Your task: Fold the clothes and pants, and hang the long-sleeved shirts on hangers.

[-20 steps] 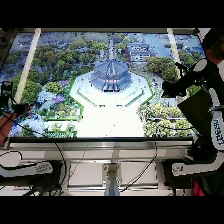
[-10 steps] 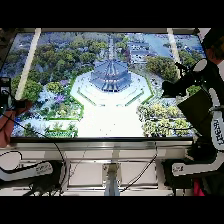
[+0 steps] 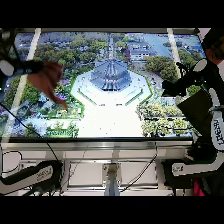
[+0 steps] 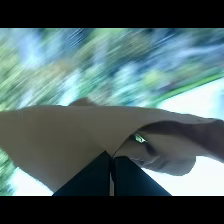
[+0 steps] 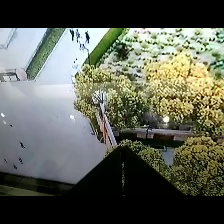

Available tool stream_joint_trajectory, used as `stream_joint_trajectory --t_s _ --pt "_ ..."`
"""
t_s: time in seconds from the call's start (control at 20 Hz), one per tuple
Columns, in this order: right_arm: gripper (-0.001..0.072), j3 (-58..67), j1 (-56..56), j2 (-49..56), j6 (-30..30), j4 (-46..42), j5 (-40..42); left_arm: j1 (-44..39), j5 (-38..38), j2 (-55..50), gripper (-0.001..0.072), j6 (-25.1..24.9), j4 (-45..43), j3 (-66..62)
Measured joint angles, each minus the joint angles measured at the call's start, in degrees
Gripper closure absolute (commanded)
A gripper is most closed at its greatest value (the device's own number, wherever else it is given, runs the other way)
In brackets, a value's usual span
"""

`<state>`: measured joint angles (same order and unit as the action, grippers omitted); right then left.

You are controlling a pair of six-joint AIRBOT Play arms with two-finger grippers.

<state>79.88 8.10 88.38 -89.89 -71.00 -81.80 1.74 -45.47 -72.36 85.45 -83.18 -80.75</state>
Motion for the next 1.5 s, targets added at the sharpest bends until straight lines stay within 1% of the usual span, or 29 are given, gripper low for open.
stream_joint_trajectory --t_s 0.15,0.3,0.4,0.45,0.5,0.55,0.6,0.65,0.8,0.85,0.9,0.95,1.0,1.15,1.25,1.3,1.4,1.45,1.5 --pt "0.0697 0.0 0.0 0.0 -0.3 -0.6 0.0 -8.3 -2.7 0.6 0.0705 -0.7 3.9 -8.7" --pt "0.0697 0.0 0.1 0.0 -0.3 -1.3 0.7 -15.2 -9.9 0.3 0.0706 -0.3 5.5 -11.6" --pt "0.0695 0.0 0.1 0.0 -0.1 -2.1 1.3 -19.1 -15.7 -0.5 0.0704 -0.5 6.0 -10.7" --pt "0.0655 0.0 0.1 0.0 -0.1 -2.6 1.6 -20.7 -17.9 -0.9 0.0703 -1.2 6.1 -9.6" --pt "0.0484 0.0 0.1 0.0 0.0 -3.1 1.7 -22.1 -19.9 -1.4 0.0629 -1.7 6.3 -8.0" --pt "0.0325 0.0 0.1 0.0 0.1 -3.7 1.9 -23.3 -21.6 -1.9 0.0346 -2.2 6.4 -6.2" --pt "0.0304 0.0 0.1 0.0 0.1 -4.3 1.9 -24.0 -22.4 -2.3 0.0113 -2.8 6.3 -4.8" --pt "0.0305 0.0 0.1 0.0 0.1 -4.6 2.0 -24.6 -23.4 -2.8 0.0102 -3.0 5.7 -3.6" --pt "0.0309 0.0 0.1 0.0 0.2 -5.3 3.1 -25.4 -25.1 -3.4 0.0103 -3.4 2.3 -1.7" --pt "0.0358 0.0 0.1 0.0 0.2 -5.2 3.5 -25.6 -25.6 -3.6 0.0132 -3.5 0.4 -1.3" --pt "0.0593 0.0 0.1 0.0 0.3 -5.0 3.8 -25.7 -26.1 -3.6 0.0266 -3.6 -1.5 -1.1" --pt "0.069 0.0 0.1 0.0 0.3 -4.2 4.1 -25.7 -26.6 -3.6 0.0456 -3.7 -4.0 -0.9" --pt "0.0698 0.0 0.1 0.0 0.6 -3.3 4.4 -25.8 -27.1 -3.7 0.0706 -3.7 -6.3 -0.8" --pt "0.0702 0.0 0.1 0.0 3.5 1.8 4.9 -25.9 -28.0 -3.7 0.0703 -4.0 -11.5 -0.6" --pt "0.0702 -0.8 0.1 0.0 7.7 8.8 4.2 -25.9 -28.2 -3.7 0.0704 -6.6 -12.2 -0.4" --pt "0.0702 -2.0 -0.1 0.0 10.5 13.8 3.2 -25.9 -28.5 -3.7 0.0705 -9.7 -10.8 -0.2" --pt "0.0701 -5.3 -0.9 0.0 15.8 22.9 1.5 -26.2 -29.1 -3.7 0.0704 -17.4 -4.1 0.4" --pt "0.07 -7.0 -1.2 0.0 17.7 26.1 0.9 -26.9 -29.6 -3.6 0.0704 -21.0 -0.1 0.8" --pt "0.07 -8.6 -1.4 0.0 19.4 28.6 0.5 -27.8 -29.7 -3.6 0.0703 -23.5 2.6 1.3"
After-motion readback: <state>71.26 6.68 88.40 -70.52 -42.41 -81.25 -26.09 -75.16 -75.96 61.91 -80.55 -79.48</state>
